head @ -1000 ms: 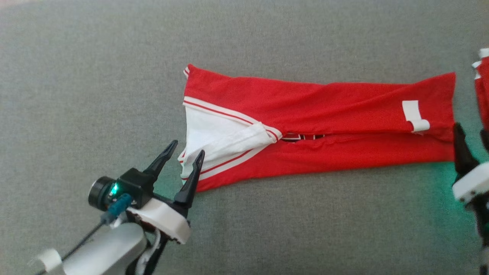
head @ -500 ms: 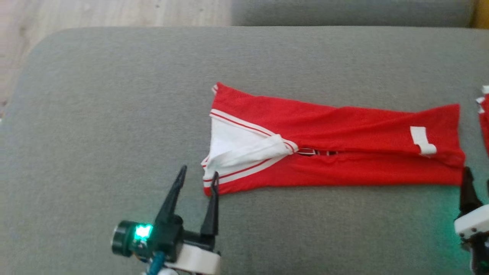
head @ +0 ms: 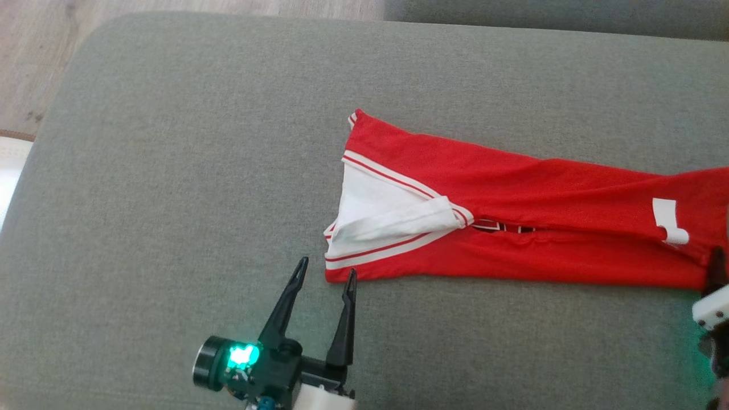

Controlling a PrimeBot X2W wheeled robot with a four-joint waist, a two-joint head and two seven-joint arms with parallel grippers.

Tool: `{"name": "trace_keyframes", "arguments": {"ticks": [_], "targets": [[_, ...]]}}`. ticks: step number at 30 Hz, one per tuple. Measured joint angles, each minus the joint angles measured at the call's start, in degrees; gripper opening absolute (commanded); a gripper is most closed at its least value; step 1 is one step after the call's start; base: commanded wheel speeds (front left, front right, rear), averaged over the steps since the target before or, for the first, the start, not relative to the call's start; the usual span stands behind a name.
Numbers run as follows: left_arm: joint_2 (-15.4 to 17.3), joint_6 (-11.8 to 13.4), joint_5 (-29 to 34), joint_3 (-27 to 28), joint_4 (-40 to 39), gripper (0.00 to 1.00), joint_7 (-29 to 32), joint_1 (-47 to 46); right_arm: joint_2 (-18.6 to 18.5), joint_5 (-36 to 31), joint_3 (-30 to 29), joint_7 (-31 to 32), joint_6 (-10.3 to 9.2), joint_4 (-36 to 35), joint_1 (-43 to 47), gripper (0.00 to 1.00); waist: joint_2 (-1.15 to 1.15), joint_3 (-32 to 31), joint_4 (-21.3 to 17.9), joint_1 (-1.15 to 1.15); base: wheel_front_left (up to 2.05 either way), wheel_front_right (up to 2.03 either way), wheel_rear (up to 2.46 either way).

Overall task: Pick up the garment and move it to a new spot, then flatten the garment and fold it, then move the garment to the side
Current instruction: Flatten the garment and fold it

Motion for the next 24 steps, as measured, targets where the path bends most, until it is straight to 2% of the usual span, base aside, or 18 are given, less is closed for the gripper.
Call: {"name": "trace_keyframes", "arguments": {"ticks": [2, 3, 12, 20, 24], "targets": [[-0.5, -0.4, 0.8, 1.2, 0.2, 1.0, 0.0, 0.2, 0.1, 1.1, 0.2, 0.4, 0.0, 1.2, -1.3, 0.06, 0.0, -0.1, -0.4, 0.0, 0.0, 0.0, 0.0], [-0.7, -0.7, 1.1, 1.7, 0.2, 1.0, 0.0, 0.4, 0.1, 1.8, 0.7, 0.6, 0.0, 1.5, -1.7, 0.0, 0.0, -0.2, -0.6, 0.0, 0.0, 0.0, 0.0], [-1.8, -2.7, 3.6, 5.4, 1.2, 1.0, 0.0, 2.5, 0.1, 7.5, 5.3, -0.8, 0.0, -0.3, 0.6, 0.0, 0.0, -1.7, -1.7, 0.0, 0.0, 0.0, 0.0], [-2.6, -4.6, 4.4, 9.1, 1.2, 1.0, 0.0, 4.5, -3.5, 14.9, 4.2, 0.0, 0.0, -11.8, 7.0, 0.0, 0.0, -2.7, -1.3, 0.0, 0.0, 0.0, 0.0], [-3.0, -5.7, 5.3, 9.9, 1.6, 1.0, 0.0, 4.7, -3.1, 16.4, 5.7, 1.1, 0.0, -17.9, 8.3, 0.0, 0.0, -3.5, -0.9, 0.0, 0.0, 0.0, 0.0]]}}
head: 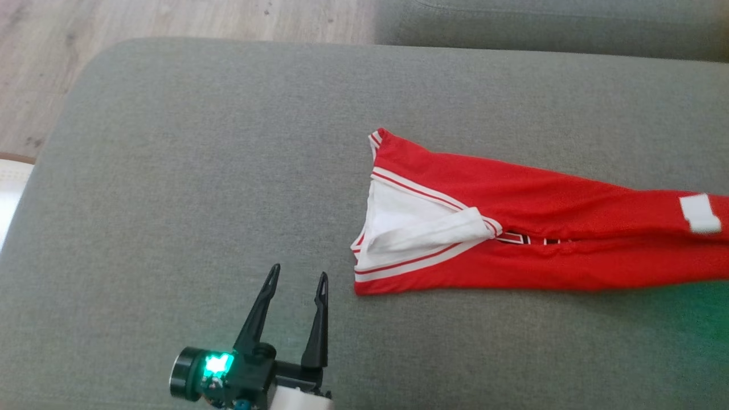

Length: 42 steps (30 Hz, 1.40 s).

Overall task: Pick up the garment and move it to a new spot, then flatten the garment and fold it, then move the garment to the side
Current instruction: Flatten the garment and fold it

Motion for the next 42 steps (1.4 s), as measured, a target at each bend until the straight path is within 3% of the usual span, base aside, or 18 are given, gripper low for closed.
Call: {"name": "trace_keyframes", "arguments": {"ticks": [4, 12, 17, 26, 36, 37, 38, 42], "targets": [[-0.4, -1.1, 0.6, 0.6, 0.5, 1.0, 0.0, 0.0, 3.1, -1.0, 3.3, 1.2, 0.0, -5.4, -0.7, 0.0, 0.0, -0.7, 1.1, 0.0, 0.0, 0.0, 0.0], [-1.2, -3.1, 1.5, 0.7, 2.0, 1.0, 0.0, 1.2, 5.5, -1.5, 11.1, 2.7, 0.0, -8.5, -6.9, 0.0, 0.0, -1.3, 4.4, 0.0, 0.0, 0.0, 0.0], [-1.7, -5.0, 2.4, 0.7, 3.1, 1.0, 0.0, 1.1, 5.7, -1.5, 20.1, 2.9, 0.0, -4.5, -10.9, 0.0, 0.0, -1.5, 8.5, 0.0, 0.0, 0.0, 0.0], [-2.5, -5.8, 2.9, 1.2, 4.1, 1.0, 0.0, 1.1, 5.7, 2.3, 34.4, 1.8, 0.0, 2.6, -12.1, 0.0, 0.0, -1.0, 14.2, 0.0, 0.0, 0.0, 0.0], [-3.4, -6.2, 3.2, 2.6, 4.1, 1.0, 0.0, 1.1, 5.7, 5.2, 45.5, 1.1, 0.0, 6.5, -12.1, 0.0, 0.0, 1.2, 15.3, 0.0, 0.0, 0.0, 0.0], [-3.4, -6.2, 3.4, 2.7, 4.1, 1.0, 0.0, 1.1, 5.7, 5.3, 46.4, 1.0, 0.0, 6.6, -12.1, 0.34, 0.0, 1.3, 15.1, 0.0, 0.0, 0.0, 0.0], [-3.5, -6.2, 3.5, 2.8, 4.1, 1.0, 0.0, 1.1, 5.7, 5.5, 47.1, 0.8, -0.01, 6.7, -12.1, 1.0, 0.0, 1.3, 14.8, 0.0, 0.0, 0.0, 0.0], [-3.9, -6.2, 3.5, 3.6, 4.1, 1.0, 0.0, 1.1, 5.6, 6.2, 48.7, -3.0, 0.0, 5.3, -12.0, 1.0, 0.0, 1.2, 13.5, 0.0, 0.0, 0.0, 0.0]]}}
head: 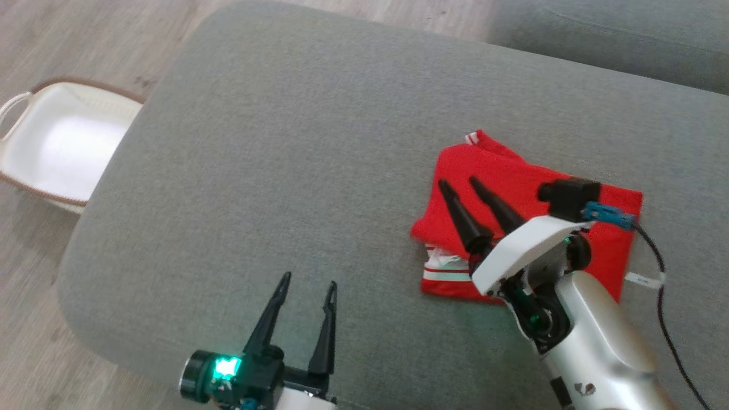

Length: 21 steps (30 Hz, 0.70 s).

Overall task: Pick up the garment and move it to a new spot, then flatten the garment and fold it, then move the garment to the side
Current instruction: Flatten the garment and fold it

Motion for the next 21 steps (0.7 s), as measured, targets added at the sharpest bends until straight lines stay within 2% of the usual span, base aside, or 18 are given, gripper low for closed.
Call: {"name": "trace_keyframes", "arguments": {"ticks": [4, 7, 12, 19, 21], "targets": [[-0.1, 0.2, 0.0, 1.5, 0.0, 1.0, 0.0, 0.0, -0.2, -3.6, -1.6, -5.9, 0.0, -2.9, 0.4, 1.0, 0.0, -0.9, -2.1, 0.0, 0.0, 0.0, 0.0], [-0.1, 0.2, -0.3, 3.2, -0.2, 1.0, 0.0, 0.1, -1.8, -7.8, -3.4, -11.0, 0.0, -4.9, 1.9, 1.0, 0.0, -2.2, -3.9, 0.0, 0.0, 0.0, 0.0], [-0.1, 0.2, -1.2, 5.5, -0.5, 1.0, 0.0, 2.0, -3.5, -9.2, -8.2, -19.8, 0.0, -6.4, 7.9, 1.0, 0.0, -5.9, -7.0, -0.01, 0.0, 0.0, 0.0], [-0.1, -0.4, -1.3, 6.7, -0.7, 1.0, 0.0, 4.2, -4.3, -13.6, -15.0, -23.5, 0.0, -6.3, 17.4, 1.0, 0.0, -10.3, -12.0, -0.02, 0.0, 0.0, 0.0], [-0.1, -0.4, -1.3, 7.0, -1.0, 1.0, 0.0, 4.9, -2.5, -15.4, -18.7, -23.5, 0.0, -8.1, 21.8, 1.0, 0.0, -12.0, -13.6, -0.02, 0.0, 0.0, 0.0]]}}
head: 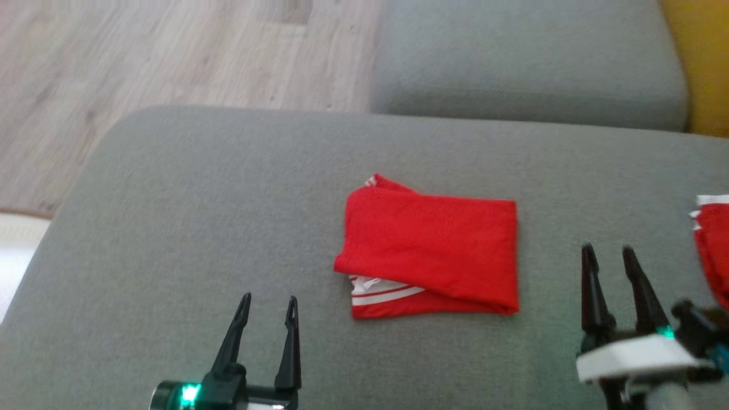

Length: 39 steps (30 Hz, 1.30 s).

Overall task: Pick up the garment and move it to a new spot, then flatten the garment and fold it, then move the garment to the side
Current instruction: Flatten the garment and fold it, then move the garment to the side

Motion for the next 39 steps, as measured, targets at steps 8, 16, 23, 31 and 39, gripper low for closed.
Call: {"name": "trace_keyframes", "arguments": {"ticks": [8, 16, 23, 31, 39], "targets": [[0.0, -0.4, 0.7, 1.2, -1.1, 1.0, 0.0, 4.2, 2.8, -3.3, -0.8, -0.1, 0.0, -1.4, 9.6, 1.0, 0.0, -2.7, -2.7, 0.0, 0.0, 0.0, 0.0], [-0.1, -0.9, 1.2, 1.3, -1.1, 1.0, 0.0, 4.7, 3.3, -3.8, -0.9, -0.1, 0.0, -1.9, 9.7, 1.0, 0.0, -3.5, -3.1, 0.01, 0.0, 0.0, 0.0], [-0.2, -1.5, 2.1, 1.7, -0.9, 1.0, 0.0, 5.2, 3.3, -3.8, -1.5, -0.1, 0.0, -1.8, 9.7, 1.0, 0.0, -3.9, -2.7, 0.01, 0.0, 0.0, 0.0], [-0.2, -2.0, 2.2, 1.9, -0.2, 1.0, 0.0, 5.7, 3.3, -3.8, -1.4, -0.1, -0.01, -1.5, 9.7, 1.0, 0.0, -3.8, -2.5, 0.01, 0.0, 0.0, 0.0], [-0.2, -2.0, 2.8, 1.8, -0.1, 1.0, 0.0, 5.7, 3.3, -3.8, 0.1, -0.1, 0.0, 1.2, 9.5, 1.0, 0.0, -1.8, -2.5, 0.01, 0.0, 0.0, 0.0]]}}
